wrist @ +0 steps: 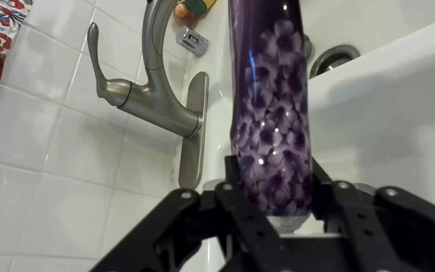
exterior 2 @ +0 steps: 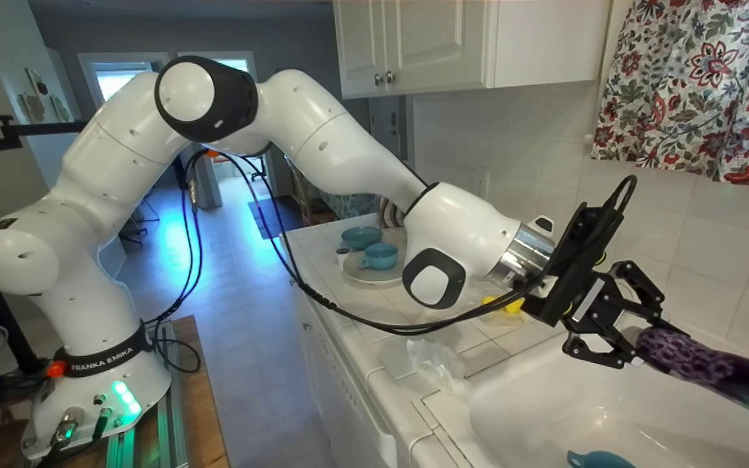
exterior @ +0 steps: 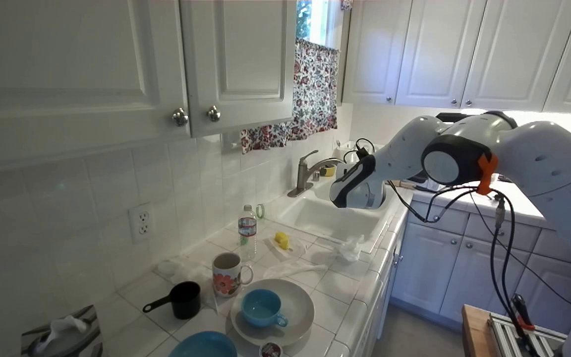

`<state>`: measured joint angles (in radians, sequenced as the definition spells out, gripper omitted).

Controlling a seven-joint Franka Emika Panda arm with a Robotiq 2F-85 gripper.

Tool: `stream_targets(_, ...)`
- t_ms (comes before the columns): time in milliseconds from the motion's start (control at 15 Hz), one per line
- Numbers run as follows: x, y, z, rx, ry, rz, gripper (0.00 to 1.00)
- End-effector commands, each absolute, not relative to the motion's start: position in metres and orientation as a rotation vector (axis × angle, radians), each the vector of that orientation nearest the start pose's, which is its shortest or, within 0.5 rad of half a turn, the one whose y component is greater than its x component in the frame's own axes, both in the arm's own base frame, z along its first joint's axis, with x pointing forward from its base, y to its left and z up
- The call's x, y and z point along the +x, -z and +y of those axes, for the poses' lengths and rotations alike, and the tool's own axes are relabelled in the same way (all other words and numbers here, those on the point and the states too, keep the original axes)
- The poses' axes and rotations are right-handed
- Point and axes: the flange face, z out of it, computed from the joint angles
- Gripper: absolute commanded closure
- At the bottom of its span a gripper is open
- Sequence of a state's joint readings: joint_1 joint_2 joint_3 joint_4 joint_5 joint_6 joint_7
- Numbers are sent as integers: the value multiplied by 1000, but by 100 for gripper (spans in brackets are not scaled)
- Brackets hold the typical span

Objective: Pour some dishwashing liquid in the sink.

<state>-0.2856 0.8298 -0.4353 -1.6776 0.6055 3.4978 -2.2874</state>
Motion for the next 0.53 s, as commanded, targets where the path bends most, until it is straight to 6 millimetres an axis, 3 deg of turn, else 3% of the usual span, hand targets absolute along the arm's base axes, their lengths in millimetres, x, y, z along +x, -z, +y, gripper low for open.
stream_targets(0, 542, -293, -467, 1595, 111, 1187, 82)
stream_targets(467, 541, -290, -470, 1544, 175, 1231, 82)
